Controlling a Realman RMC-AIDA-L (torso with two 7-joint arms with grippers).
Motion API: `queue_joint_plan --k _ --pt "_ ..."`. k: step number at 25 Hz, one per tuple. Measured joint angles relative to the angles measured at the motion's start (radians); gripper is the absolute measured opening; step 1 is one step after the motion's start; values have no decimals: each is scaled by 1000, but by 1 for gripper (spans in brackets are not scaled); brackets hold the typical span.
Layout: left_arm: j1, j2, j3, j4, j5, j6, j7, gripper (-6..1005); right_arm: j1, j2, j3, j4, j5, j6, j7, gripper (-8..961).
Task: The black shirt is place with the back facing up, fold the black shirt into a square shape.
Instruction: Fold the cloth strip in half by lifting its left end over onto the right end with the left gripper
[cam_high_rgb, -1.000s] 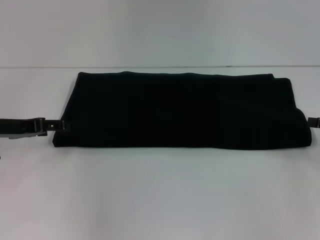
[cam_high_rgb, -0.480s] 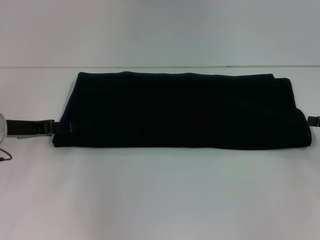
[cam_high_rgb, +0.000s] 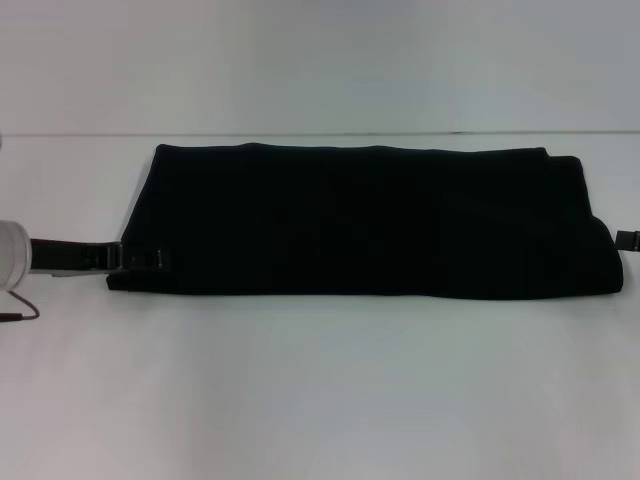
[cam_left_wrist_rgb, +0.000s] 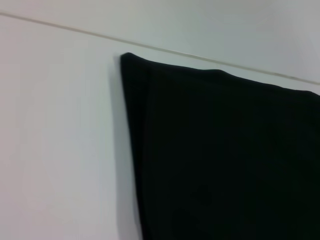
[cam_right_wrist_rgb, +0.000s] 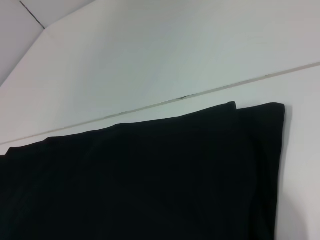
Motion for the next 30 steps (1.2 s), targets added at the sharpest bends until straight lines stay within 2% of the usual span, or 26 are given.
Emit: queue_joint_plan --k 3,8,14,18,27,30 --pt "-2 2 2 1 0 5 3 843 0 0 0 0 0 1 0 597" --pt "-2 1 28 3 1 -4 9 782 0 0 -2 9 0 18 0 594" --pt "-3 1 29 5 2 -4 13 654 15 1 -46 51 0 70 0 589" --pt "-5 1 29 5 1 -2 17 568 32 12 -72 68 0 100 -4 586" --pt "-7 3 29 5 0 -2 17 197 46 33 -76 69 0 137 -13 579" --pt "-7 3 29 5 0 -2 17 97 46 35 -77 69 0 143 -15 439"
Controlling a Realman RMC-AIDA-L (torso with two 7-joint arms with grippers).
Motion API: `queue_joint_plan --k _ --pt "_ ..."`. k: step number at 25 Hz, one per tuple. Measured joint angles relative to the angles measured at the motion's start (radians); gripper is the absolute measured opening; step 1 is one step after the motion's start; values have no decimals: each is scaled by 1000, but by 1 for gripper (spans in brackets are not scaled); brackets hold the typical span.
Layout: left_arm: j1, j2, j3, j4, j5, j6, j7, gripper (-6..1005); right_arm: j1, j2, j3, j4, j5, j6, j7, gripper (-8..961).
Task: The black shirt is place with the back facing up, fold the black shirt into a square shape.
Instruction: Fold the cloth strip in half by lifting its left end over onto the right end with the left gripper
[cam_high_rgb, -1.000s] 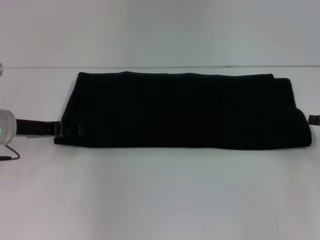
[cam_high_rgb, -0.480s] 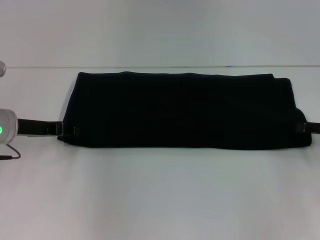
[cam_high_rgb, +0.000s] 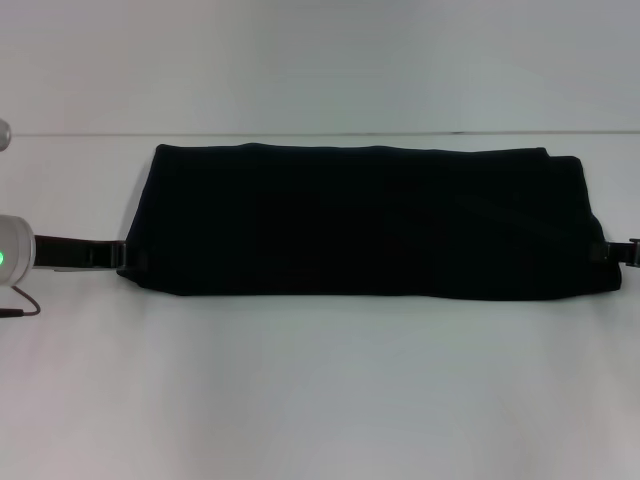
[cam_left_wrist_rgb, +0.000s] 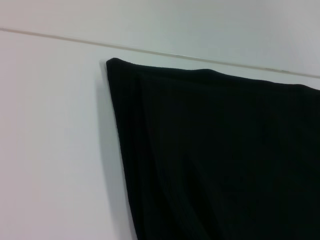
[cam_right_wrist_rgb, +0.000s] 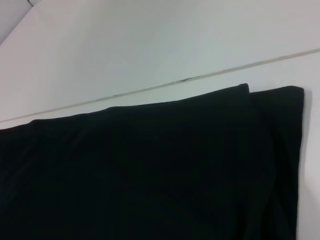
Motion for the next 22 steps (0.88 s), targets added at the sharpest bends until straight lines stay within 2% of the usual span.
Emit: queue_joint_plan --k 5,8,13,22 --pt "0 0 0 -1 0 -1 1 8 -7 0 3 0 1 0 -8 238" --pt "3 -1 0 -2 0 -2 2 12 -18 0 17 0 7 0 -22 131" --pt "7 -2 -7 -1 0 1 3 20 -37 0 32 -5 8 4 -26 10" --pt "14 0 -22 1 -1 1 20 33 -58 -4 74 -2 9 4 -45 11"
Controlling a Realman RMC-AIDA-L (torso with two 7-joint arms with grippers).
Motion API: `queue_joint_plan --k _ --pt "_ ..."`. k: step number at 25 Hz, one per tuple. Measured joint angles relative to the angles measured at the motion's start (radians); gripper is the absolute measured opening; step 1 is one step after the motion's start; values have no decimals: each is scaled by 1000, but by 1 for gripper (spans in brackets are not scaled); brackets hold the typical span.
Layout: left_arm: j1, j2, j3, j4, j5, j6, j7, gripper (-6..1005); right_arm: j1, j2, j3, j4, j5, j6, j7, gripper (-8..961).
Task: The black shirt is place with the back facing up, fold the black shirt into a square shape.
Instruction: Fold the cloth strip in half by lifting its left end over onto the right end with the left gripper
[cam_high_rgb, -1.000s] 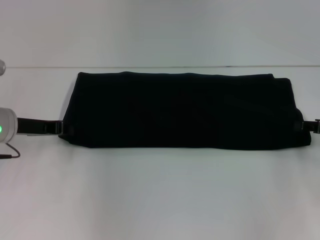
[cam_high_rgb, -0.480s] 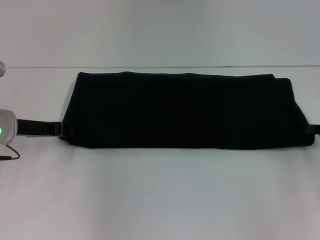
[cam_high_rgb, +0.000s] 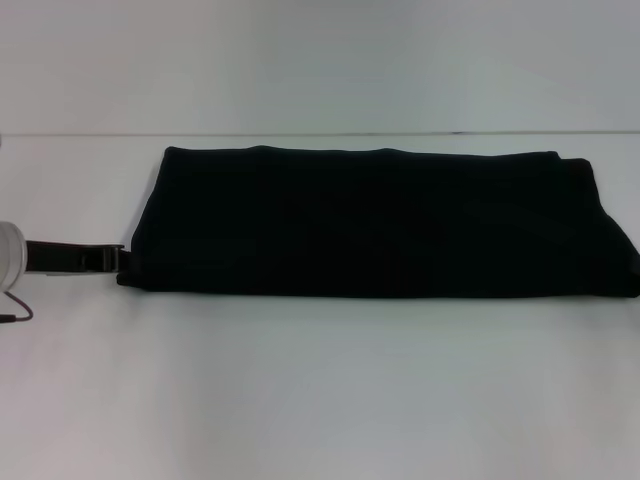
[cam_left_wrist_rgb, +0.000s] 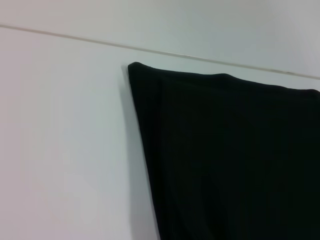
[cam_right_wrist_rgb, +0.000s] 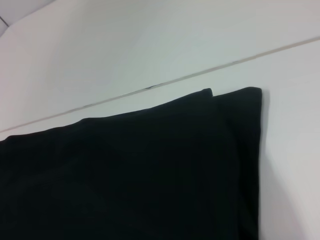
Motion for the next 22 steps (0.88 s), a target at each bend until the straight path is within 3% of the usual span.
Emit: queue_joint_plan --k 10,16,22 --pt "2 2 -1 0 1 15 11 48 -8 5 17 -15 1 -13 8 10" --pt "-3 2 1 0 0 42 21 57 3 4 105 -91 6 -101 6 146" --pt "-6 2 4 -1 -3 43 22 66 63 5 93 -110 22 -137 6 410"
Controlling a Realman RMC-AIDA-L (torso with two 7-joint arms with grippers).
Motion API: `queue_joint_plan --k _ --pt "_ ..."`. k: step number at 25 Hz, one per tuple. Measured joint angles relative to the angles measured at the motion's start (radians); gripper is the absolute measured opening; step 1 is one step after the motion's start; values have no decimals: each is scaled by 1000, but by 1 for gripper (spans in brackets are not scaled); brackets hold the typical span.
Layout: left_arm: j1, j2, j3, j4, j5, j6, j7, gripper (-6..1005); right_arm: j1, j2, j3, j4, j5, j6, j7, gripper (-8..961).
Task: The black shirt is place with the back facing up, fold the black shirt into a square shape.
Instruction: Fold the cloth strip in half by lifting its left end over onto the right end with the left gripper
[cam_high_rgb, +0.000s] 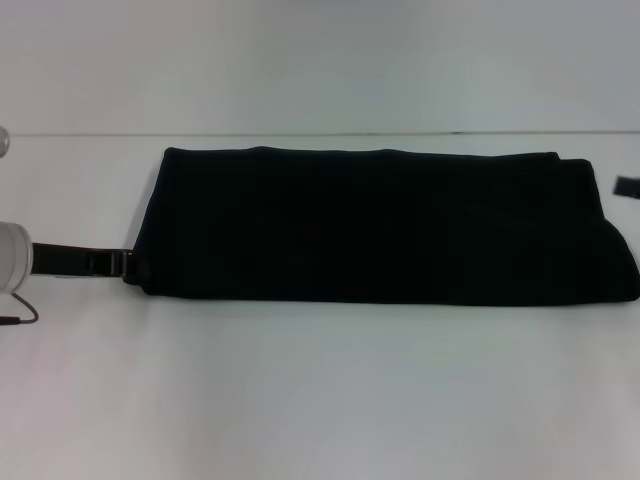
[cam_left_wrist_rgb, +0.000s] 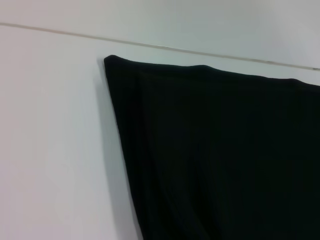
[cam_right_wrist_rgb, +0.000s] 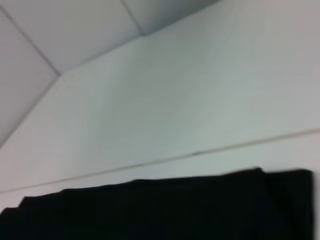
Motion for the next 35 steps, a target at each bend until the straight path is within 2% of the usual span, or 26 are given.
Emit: queue_joint_plan --k 2,10,15,18,23,35 --pt "0 0 0 -1 -1 0 0 69 25 5 -26 16 -2 19 -1 467" --pt "-5 0 2 -4 -3 0 1 81 109 40 -165 105 -4 163 -8 268" --pt "-5 0 2 -4 -3 -2 1 89 121 66 -233 129 -4 270 -2 111" --pt "-6 0 2 -5 -3 -4 1 93 123 70 -262 163 -4 336 0 3" --pt "-7 0 2 -5 -3 -7 1 101 110 70 -279 177 -4 370 0 7" --pt "-7 0 -3 -5 -3 -7 -1 119 53 47 -280 176 -5 406 33 32"
